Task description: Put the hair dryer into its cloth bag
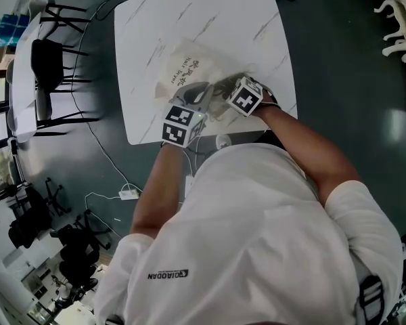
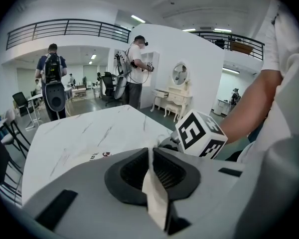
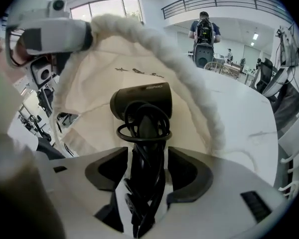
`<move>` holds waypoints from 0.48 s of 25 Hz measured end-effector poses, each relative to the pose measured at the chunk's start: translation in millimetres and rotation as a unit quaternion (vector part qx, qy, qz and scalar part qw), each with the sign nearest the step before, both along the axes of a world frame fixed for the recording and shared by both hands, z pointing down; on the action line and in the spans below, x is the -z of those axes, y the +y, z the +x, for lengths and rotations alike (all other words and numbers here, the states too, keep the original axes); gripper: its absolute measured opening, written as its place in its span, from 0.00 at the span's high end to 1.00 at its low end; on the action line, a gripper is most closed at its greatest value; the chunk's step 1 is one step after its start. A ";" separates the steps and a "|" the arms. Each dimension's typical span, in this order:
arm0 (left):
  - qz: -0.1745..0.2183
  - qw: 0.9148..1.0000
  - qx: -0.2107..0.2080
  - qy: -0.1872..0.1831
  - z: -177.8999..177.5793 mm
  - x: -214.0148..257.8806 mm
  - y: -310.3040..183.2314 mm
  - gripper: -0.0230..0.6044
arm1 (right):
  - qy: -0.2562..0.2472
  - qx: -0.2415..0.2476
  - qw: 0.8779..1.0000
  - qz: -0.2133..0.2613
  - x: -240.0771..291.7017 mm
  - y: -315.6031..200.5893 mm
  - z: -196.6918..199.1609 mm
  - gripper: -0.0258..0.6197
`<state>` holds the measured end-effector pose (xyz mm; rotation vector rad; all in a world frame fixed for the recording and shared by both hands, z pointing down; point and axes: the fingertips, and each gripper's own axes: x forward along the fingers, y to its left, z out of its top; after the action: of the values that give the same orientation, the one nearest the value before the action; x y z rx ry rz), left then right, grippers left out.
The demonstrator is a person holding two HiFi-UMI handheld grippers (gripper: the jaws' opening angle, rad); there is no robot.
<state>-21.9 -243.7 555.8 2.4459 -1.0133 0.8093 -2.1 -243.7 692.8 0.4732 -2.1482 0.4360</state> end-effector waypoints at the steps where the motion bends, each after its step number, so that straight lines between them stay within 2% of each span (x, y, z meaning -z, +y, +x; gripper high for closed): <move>1: -0.001 1.000 0.000 0.000 -0.2 -0.1 -0.1 0.88 | -0.007 0.002 1.000 0.004 5.7 1.6 2.6 0.53; 6: 0.002 1.000 -0.005 -0.002 -1.7 1.3 -3.4 0.88 | -0.032 -0.004 0.999 0.027 35.0 18.1 40.0 0.52; 10: 0.000 1.000 -0.003 0.001 -1.6 -1.5 -4.3 0.88 | -0.024 -0.021 0.999 0.005 15.3 40.2 65.5 0.54; 12: 0.000 1.000 -0.003 0.002 -0.4 -1.7 -5.9 0.88 | -0.007 -0.022 1.000 0.013 5.6 42.7 71.8 0.57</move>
<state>-22.3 -249.7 557.4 2.4501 -1.0053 0.8067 69.7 -201.0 687.2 0.5344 -2.1627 0.4363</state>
